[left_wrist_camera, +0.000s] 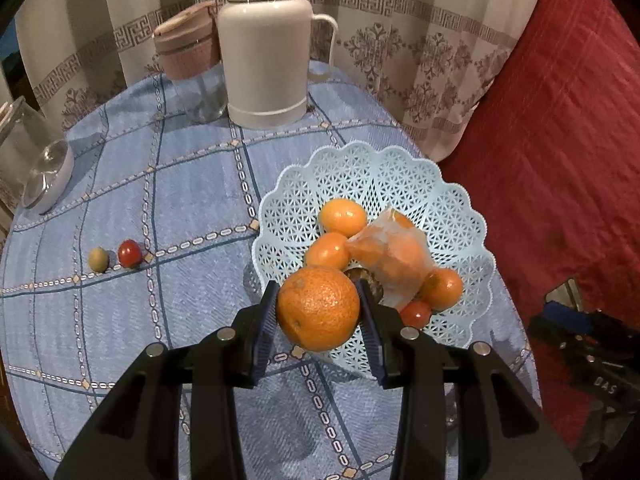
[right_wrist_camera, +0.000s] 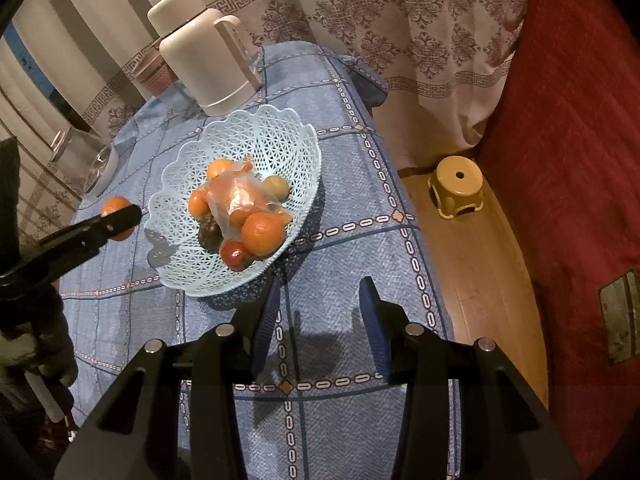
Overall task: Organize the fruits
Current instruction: 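Lower the large orange into the basket with the left tool, then open the left tool to release the orange and withdraw it, then move both tools back over the table toward the small loose fruits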
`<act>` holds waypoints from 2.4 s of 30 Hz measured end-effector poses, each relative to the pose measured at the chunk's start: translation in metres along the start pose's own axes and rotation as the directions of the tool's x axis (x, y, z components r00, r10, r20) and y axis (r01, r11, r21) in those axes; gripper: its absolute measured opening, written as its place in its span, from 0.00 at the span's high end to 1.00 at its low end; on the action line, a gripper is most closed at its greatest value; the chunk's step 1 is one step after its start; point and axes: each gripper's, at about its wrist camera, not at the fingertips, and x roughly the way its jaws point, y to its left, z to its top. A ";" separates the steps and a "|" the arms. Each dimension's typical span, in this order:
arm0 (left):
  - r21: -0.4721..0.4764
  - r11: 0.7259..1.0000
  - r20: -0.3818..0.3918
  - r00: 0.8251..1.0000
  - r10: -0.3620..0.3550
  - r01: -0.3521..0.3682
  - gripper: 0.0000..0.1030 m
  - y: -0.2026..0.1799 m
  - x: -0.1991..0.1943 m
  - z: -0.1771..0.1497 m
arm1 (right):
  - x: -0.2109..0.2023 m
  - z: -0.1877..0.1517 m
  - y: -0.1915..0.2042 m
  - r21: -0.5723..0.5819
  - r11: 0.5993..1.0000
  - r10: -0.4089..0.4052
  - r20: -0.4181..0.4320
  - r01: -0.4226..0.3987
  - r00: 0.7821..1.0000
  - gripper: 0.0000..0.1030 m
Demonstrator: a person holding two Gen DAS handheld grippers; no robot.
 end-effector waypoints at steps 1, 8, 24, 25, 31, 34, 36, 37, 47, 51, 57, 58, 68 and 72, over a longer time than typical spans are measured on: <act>-0.001 1.000 -0.008 1.000 -0.003 0.003 0.62 0.000 0.004 -0.001 | 0.000 0.000 0.000 0.000 1.000 -0.001 -0.001 0.001 1.000 0.59; 0.008 1.000 -0.045 0.999 -0.009 0.009 0.62 -0.002 0.018 -0.006 | 0.001 0.001 0.000 -0.001 1.000 -0.004 -0.006 0.004 1.000 0.59; 0.007 0.998 -0.048 0.997 -0.061 0.061 0.31 -0.013 0.021 -0.008 | -0.002 -0.001 -0.001 0.019 1.000 -0.015 0.002 0.015 1.000 0.59; 0.002 0.999 -0.040 0.998 -0.053 0.053 0.31 -0.010 0.018 -0.008 | -0.002 -0.001 0.000 0.021 1.000 -0.013 0.003 0.013 1.000 0.59; -0.032 0.999 -0.004 1.000 0.020 -0.021 0.29 0.011 -0.003 -0.006 | 0.000 -0.001 0.010 0.004 1.000 0.012 0.007 -0.012 1.000 0.59; -0.058 0.997 0.014 0.999 0.049 -0.048 0.28 0.021 -0.015 -0.006 | 0.000 -0.001 0.021 -0.017 0.999 0.030 0.006 -0.029 1.000 0.59; -0.067 0.995 0.027 0.997 0.070 -0.068 0.28 0.026 -0.023 -0.007 | 0.000 -0.001 0.026 -0.026 0.999 0.036 0.006 -0.036 0.999 0.59; -0.070 0.994 0.034 0.996 0.081 -0.079 0.28 0.029 -0.028 -0.007 | -0.001 -0.001 0.029 -0.029 0.999 0.039 0.007 -0.039 0.999 0.59; -0.099 0.987 0.083 0.988 0.133 -0.124 0.23 0.049 -0.067 -0.016 | -0.002 -0.002 0.057 -0.056 0.996 0.066 0.017 -0.065 0.998 0.50; -0.115 0.982 0.098 0.982 0.161 -0.149 0.23 0.064 -0.083 -0.022 | 0.001 -0.001 0.077 -0.075 0.993 0.088 0.012 -0.087 0.996 0.49; -0.161 0.965 0.103 0.969 0.225 -0.207 0.22 0.096 -0.106 -0.030 | 0.009 0.004 0.114 -0.117 0.986 0.123 0.004 -0.122 0.992 0.46; -0.169 0.962 0.103 0.966 0.235 -0.216 0.22 0.101 -0.109 -0.031 | 0.010 0.004 0.118 -0.122 0.984 0.127 0.002 -0.126 0.992 0.46; -0.226 0.941 0.084 0.957 0.278 -0.254 0.22 0.150 -0.125 -0.047 | 0.030 0.005 0.176 -0.176 0.971 0.160 -0.039 -0.164 0.986 0.46; -0.239 0.934 0.075 0.954 0.289 -0.264 0.22 0.169 -0.127 -0.051 | 0.037 0.007 0.194 -0.188 0.967 0.167 -0.044 -0.172 0.985 0.46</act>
